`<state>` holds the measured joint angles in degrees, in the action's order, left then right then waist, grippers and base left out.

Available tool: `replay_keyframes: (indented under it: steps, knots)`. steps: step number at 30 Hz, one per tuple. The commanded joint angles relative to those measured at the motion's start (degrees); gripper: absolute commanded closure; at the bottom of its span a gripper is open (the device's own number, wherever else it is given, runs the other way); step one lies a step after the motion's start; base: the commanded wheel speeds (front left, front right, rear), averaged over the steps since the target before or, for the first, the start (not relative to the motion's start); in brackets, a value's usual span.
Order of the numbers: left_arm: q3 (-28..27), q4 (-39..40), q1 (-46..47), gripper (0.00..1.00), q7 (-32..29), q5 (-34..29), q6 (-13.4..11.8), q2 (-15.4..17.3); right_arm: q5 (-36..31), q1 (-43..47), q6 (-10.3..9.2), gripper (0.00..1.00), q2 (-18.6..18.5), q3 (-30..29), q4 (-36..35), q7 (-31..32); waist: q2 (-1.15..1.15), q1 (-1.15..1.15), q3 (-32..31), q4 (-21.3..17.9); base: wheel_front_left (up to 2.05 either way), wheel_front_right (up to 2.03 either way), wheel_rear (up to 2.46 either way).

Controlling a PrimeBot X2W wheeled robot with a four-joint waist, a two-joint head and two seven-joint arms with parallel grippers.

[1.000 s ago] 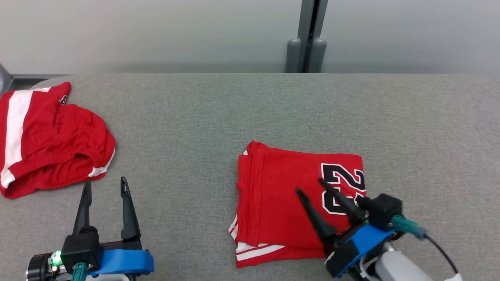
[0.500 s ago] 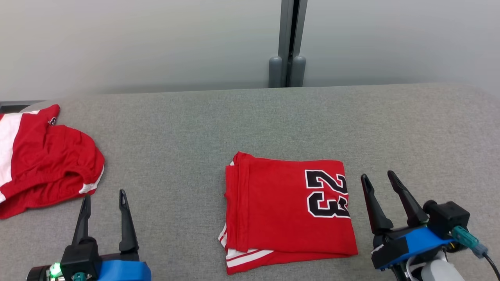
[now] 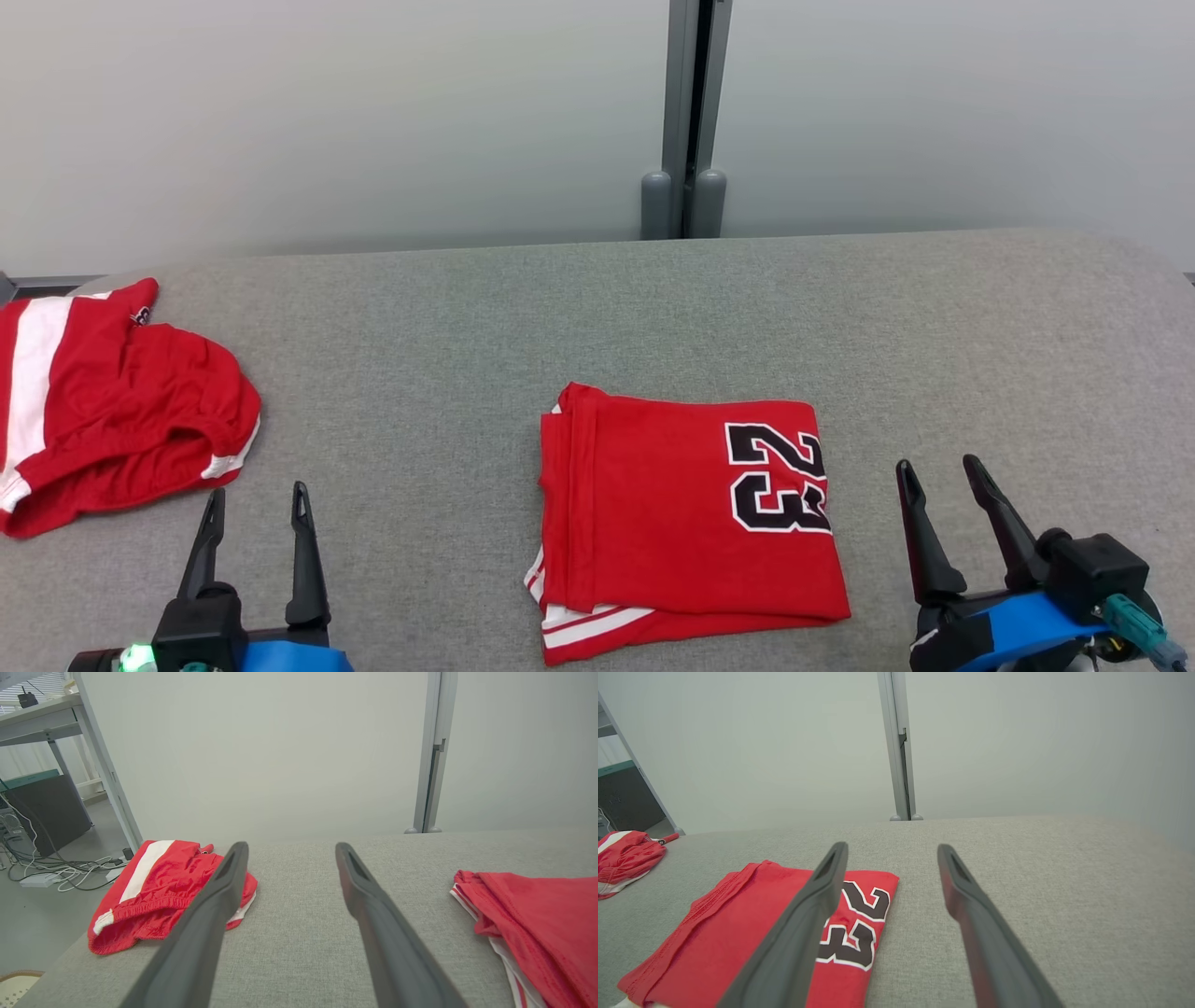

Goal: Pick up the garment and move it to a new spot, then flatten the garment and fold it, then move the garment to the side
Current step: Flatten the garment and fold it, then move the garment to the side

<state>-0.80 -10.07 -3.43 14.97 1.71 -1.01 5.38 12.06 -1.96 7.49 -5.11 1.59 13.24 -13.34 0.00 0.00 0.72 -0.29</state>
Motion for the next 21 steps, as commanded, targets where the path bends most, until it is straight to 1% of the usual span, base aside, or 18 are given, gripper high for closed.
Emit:
replay_keyframes:
  steps: [1,12,21]
  knots:
    - [0.4,0.4,-0.3,0.00,-0.3,-0.5,-0.2,0.5,-0.7,1.2,0.00,0.00,0.5,-0.4,-0.9,0.4,0.00,0.00,-0.1,0.2,0.00,0.00,0.00]
    - [1.8,5.3,-0.4,0.00,-5.4,0.1,1.4,1.8,-3.4,4.1,0.00,0.00,1.9,-2.5,-4.9,4.2,0.00,0.00,-0.7,1.0,0.00,0.00,0.00]
    - [1.9,5.9,-0.4,0.00,-7.3,0.3,1.1,2.8,-4.5,4.6,0.00,0.00,2.2,-3.8,-6.1,6.1,0.00,0.00,-0.8,0.9,0.00,0.00,0.00]
